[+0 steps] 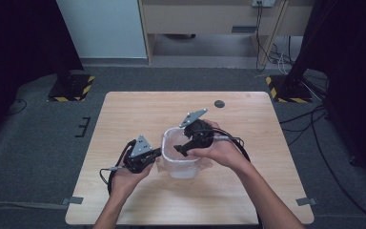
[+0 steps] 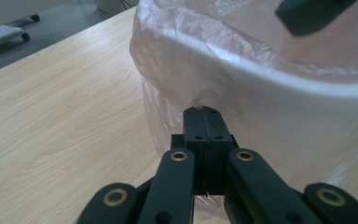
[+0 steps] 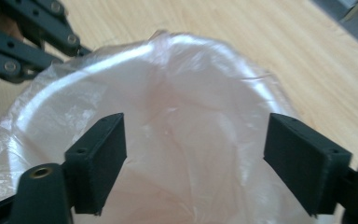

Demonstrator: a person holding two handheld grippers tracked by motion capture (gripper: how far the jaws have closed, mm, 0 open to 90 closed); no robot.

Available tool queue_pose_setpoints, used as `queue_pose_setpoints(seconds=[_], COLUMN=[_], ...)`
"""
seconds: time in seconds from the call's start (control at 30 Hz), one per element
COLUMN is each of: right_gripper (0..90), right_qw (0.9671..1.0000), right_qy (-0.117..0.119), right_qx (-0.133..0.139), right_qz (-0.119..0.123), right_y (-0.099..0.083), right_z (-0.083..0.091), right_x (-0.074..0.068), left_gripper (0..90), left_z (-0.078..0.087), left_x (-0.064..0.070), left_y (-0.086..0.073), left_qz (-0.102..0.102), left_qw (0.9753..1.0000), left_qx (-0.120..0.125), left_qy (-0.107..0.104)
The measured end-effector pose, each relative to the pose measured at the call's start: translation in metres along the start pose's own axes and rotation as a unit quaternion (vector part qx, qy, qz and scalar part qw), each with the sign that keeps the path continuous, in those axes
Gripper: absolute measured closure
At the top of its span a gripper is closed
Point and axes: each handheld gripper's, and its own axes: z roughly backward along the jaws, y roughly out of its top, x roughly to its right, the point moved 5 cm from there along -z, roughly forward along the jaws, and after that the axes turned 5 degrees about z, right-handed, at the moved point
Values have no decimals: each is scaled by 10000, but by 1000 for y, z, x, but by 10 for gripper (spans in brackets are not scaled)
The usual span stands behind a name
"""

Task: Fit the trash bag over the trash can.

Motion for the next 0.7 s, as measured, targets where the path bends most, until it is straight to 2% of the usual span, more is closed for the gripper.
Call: queue_pose_setpoints(seconds=[0.03,0.07,0.1,0.13,0.17,0.2,0.3,0.33,0.5,0.7], right_gripper=[195,179,179,160,160,141,133,126,109,91], right_qw=[10000,9997,9997,9988,9988,9975,9959,9942,9924,9887], right_qy=[0,-44,-44,-79,-79,-145,-211,-274,-332,-498], right_qx=[0,195,195,368,368,544,686,791,897,1087], right_qz=[0,-151,-151,-302,-302,-423,-552,-668,-769,-908], right_y=[0,0,0,-1,-1,-1,-3,-5,-7,-10], right_z=[0,5,5,10,10,14,18,22,27,34], right_x=[0,2,2,5,5,9,13,17,22,30], left_gripper=[900,900,900,900,900,900,900,900,878,710], left_z=[0,0,0,0,0,0,0,0,0,1], left_x=[0,0,1,2,2,3,3,3,3,0], left_y=[0,0,-1,-1,-1,-2,-2,-2,-3,-4], left_qz=[0,3,5,12,12,-6,-10,6,2,107], left_qw=[10000,10000,10000,10000,10000,10000,10000,10000,10000,9999], left_qx=[0,1,1,-4,-4,-3,-13,-14,-17,12], left_qy=[0,-6,-12,-17,-17,-34,-33,-30,-6,124])
